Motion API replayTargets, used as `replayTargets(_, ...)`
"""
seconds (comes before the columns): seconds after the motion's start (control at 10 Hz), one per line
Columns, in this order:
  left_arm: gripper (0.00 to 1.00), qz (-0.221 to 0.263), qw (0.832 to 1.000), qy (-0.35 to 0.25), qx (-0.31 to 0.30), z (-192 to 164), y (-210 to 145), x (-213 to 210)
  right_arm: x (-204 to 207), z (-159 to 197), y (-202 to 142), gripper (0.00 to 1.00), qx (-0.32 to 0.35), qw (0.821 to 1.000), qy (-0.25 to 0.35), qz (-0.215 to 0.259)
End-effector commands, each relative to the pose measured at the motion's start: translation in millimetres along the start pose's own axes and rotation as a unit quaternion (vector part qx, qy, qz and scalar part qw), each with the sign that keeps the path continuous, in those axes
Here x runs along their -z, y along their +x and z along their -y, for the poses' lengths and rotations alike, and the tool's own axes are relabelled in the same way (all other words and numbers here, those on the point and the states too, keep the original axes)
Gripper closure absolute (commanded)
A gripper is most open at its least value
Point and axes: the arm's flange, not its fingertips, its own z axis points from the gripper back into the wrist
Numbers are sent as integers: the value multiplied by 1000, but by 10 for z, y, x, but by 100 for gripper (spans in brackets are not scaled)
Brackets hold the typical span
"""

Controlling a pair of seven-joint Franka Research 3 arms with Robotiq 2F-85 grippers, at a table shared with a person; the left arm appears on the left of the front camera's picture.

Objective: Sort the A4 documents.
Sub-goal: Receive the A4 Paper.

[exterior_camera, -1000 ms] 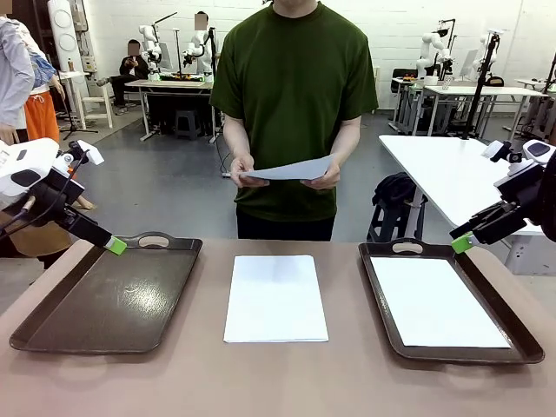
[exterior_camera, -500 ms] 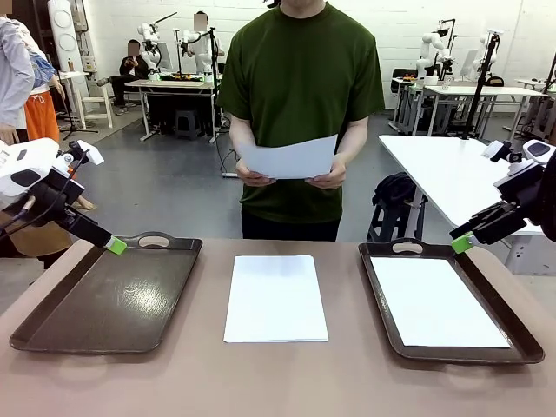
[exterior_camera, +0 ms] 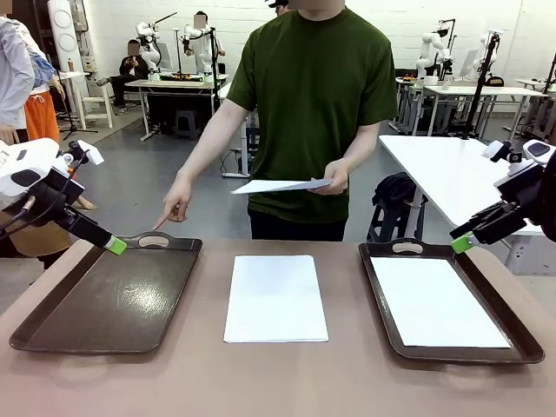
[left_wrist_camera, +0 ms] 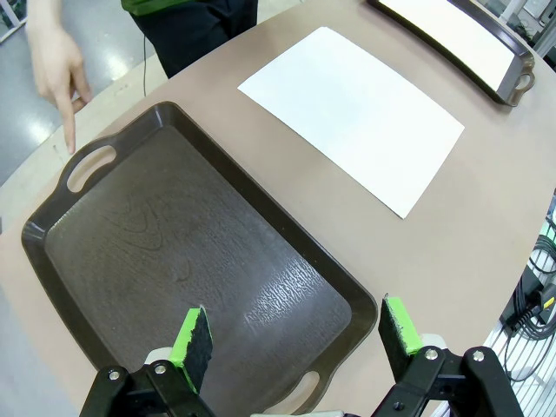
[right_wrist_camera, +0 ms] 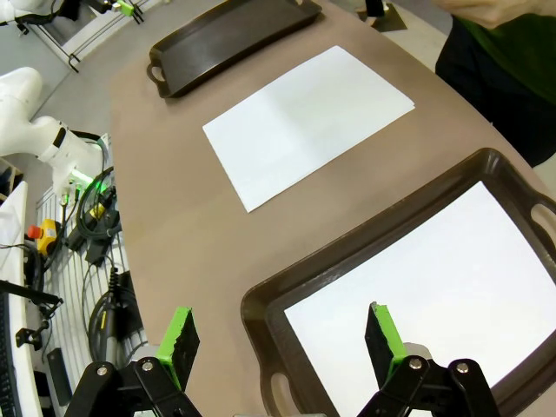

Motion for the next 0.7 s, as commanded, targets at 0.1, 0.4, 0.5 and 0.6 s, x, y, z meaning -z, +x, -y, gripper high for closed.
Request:
replayTargets(0.1, 0, 8, 1000, -3, 6, -29, -26, 14, 15, 1, -22, 0, -4, 1000, 1, -1)
replayTargets(0.4, 0, 8, 1000, -3, 6, -29, -26, 14, 15, 1, -22, 0, -4, 1000, 1, -1)
replayTargets(0.5, 0, 8, 1000, -3, 6, -29, -26, 14, 15, 1, -22, 0, -4, 1000, 1, -1)
replayTargets(0.6, 0, 8, 1000, -3, 6, -29, -26, 14, 15, 1, -22, 0, -4, 1000, 1, -1)
